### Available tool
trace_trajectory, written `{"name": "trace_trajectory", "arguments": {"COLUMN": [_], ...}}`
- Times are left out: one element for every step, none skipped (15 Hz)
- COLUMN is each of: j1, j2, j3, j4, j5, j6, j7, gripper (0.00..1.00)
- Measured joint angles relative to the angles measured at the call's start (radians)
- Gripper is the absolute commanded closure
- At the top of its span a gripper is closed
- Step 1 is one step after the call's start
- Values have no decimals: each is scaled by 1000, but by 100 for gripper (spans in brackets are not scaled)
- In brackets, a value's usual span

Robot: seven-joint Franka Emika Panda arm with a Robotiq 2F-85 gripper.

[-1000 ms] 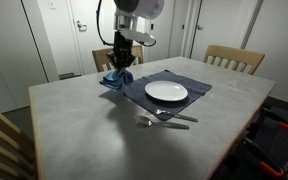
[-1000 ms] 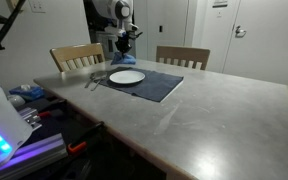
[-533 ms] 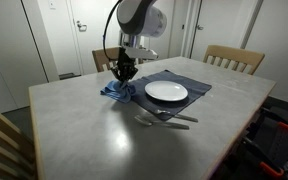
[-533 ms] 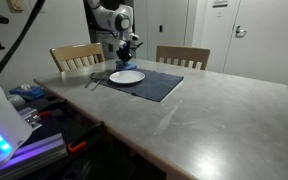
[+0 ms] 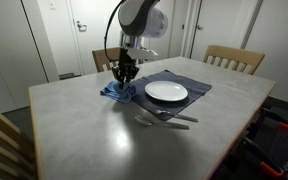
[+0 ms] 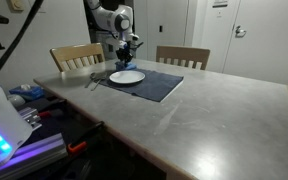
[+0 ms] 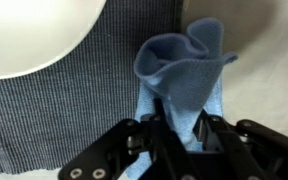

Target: Pick up the blue cloth and wipe the white plate.

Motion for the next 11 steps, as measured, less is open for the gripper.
{"name": "trace_trajectory", "arguments": {"j1": [0,-1,-4,-7,-10,-13,-17,-19,-21,-23,-24], "j2": [-10,-24,-41,-60,-81,-104,-128,-150,-171,-190,-206], "j3": [-3,-6,-7,-7,-7,-7,-7,-7,-7,-7,-7], "j4": [-3,-8,-15,-21,-29,-38,-49,-61,-74,-87,-100], "j5": [-8,-11,-11,-10,-9,-9,-9,-9,-8,-8,-8], "j6": [-5,-14,-25,-41,-62,-82,-100,-112,-125,-135,-143], "j7": [0,0,-1,-1,-1,-1,-1,-1,-1,-1,-1], "gripper": [30,24,16,10,3,1,0,0,0,0,0]}}
